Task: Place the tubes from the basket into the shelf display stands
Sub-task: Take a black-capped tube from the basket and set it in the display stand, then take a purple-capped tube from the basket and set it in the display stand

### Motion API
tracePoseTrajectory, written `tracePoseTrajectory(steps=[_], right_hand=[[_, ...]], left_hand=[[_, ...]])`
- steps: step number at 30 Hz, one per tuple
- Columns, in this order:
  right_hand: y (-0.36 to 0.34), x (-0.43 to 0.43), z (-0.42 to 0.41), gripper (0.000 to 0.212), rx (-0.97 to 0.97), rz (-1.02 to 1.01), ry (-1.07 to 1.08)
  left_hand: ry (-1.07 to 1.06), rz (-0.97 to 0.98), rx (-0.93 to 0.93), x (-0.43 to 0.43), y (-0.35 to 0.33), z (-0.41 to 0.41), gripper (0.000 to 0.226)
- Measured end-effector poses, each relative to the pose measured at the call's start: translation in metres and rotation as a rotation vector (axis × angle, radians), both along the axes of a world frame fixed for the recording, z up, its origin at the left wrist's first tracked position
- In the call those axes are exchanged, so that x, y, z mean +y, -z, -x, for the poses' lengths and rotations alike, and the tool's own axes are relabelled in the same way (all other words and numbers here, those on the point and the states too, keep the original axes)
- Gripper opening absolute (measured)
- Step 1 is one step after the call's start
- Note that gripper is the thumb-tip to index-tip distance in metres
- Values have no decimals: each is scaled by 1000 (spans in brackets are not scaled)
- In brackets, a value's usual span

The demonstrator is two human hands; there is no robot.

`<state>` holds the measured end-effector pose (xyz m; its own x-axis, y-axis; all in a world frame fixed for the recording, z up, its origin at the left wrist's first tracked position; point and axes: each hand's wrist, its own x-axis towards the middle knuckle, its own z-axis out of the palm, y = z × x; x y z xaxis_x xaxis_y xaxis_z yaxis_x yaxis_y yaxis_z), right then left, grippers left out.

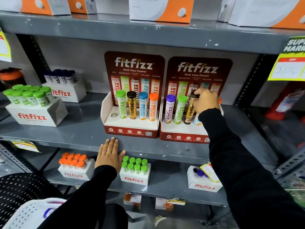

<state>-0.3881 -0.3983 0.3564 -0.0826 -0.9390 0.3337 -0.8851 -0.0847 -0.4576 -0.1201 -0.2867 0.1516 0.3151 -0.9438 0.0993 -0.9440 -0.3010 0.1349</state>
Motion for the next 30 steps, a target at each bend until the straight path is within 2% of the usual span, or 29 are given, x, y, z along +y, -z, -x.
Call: tracePoseTrajectory(steps=[5, 12, 14, 17, 20, 22, 24, 27, 30], right_hand=[[11, -6, -2, 28, 37, -2, -34], [17, -2, 1, 30, 301, 44, 2], [16, 0, -2, 34, 286, 71, 28], [27, 8, -26, 31, 179, 241, -4], [48, 27, -71, 19, 101, 423, -189], [66, 41, -102, 12, 84, 471, -357], [87, 55, -137, 17, 64, 449, -531], [120, 81, -188, 25, 33, 376, -766], [156, 113, -244, 26, -1, 317, -936]], left_hand=[[5, 17, 13, -1, 2, 0, 62], [-4, -14, -9, 0, -1, 1, 62], [-6, -26, -17, 0, -3, 2, 62], [12, -17, -31, 1, -4, 1, 62], [25, -25, -20, 2, -4, -2, 63], [58, -5, 13, 3, -3, -6, 69], [100, 27, 34, 15, -1, -13, 77], [66, 79, 83, 56, 22, -30, 61], [-146, 113, 201, 117, 64, -52, 62]])
